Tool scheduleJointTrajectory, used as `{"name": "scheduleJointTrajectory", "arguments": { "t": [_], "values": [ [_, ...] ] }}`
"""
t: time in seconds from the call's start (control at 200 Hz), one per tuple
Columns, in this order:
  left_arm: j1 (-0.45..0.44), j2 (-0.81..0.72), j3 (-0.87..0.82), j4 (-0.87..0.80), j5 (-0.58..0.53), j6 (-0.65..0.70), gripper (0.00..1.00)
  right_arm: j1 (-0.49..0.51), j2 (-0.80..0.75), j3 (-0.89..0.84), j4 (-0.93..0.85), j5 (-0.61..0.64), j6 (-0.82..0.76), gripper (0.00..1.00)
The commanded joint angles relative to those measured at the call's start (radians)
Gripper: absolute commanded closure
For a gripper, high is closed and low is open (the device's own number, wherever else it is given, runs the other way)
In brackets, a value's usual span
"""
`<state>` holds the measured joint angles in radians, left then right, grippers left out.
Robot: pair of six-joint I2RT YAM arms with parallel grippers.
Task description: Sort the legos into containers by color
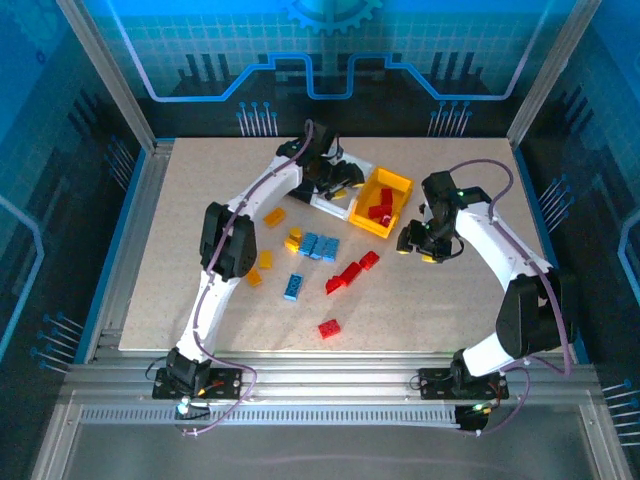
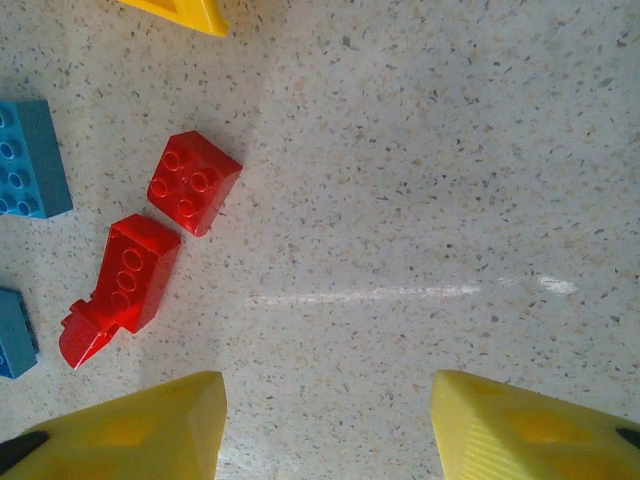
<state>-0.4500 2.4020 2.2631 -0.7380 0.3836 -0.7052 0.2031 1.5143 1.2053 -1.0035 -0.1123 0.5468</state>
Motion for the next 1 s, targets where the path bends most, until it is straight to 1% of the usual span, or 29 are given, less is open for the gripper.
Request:
{"name": "scheduleJointTrajectory", "arguments": {
  "t": [0.0,0.11,0.225,0.39,0.51,0.585,0.7,0.996],
  "values": [
    [0.0,-0.128,-0.067,-0.071,-0.034,0.047,0.42,-0.005,-0.024,-0.014,-0.002,-0.038,-0.008,0.42],
    [-0.01,-0.228,-0.171,-0.152,-0.114,0.137,0.42,0.019,-0.016,-0.023,0.008,-0.044,0.0,0.42],
    [-0.031,-0.363,-0.359,-0.207,-0.219,0.231,0.42,0.056,-0.018,-0.038,0.021,-0.037,0.017,0.41],
    [-0.077,-0.57,-0.68,-0.21,-0.328,0.303,0.42,0.098,-0.022,-0.072,0.044,-0.03,0.043,0.41],
    [-0.127,-0.679,-0.885,-0.18,-0.376,0.326,0.42,0.104,-0.035,-0.106,0.065,-0.037,0.066,0.41],
    [-0.15,-0.714,-0.976,-0.164,-0.401,0.325,0.43,0.108,-0.048,-0.123,0.069,-0.034,0.076,0.41],
    [-0.174,-0.745,-1.077,-0.118,-0.407,0.318,0.43,0.119,-0.077,-0.153,0.07,-0.022,0.09,0.41],
    [-0.193,-0.714,-1.171,-0.058,-0.427,0.326,0.43,0.132,-0.14,-0.21,0.067,-0.007,0.123,0.41]
  ]
}}
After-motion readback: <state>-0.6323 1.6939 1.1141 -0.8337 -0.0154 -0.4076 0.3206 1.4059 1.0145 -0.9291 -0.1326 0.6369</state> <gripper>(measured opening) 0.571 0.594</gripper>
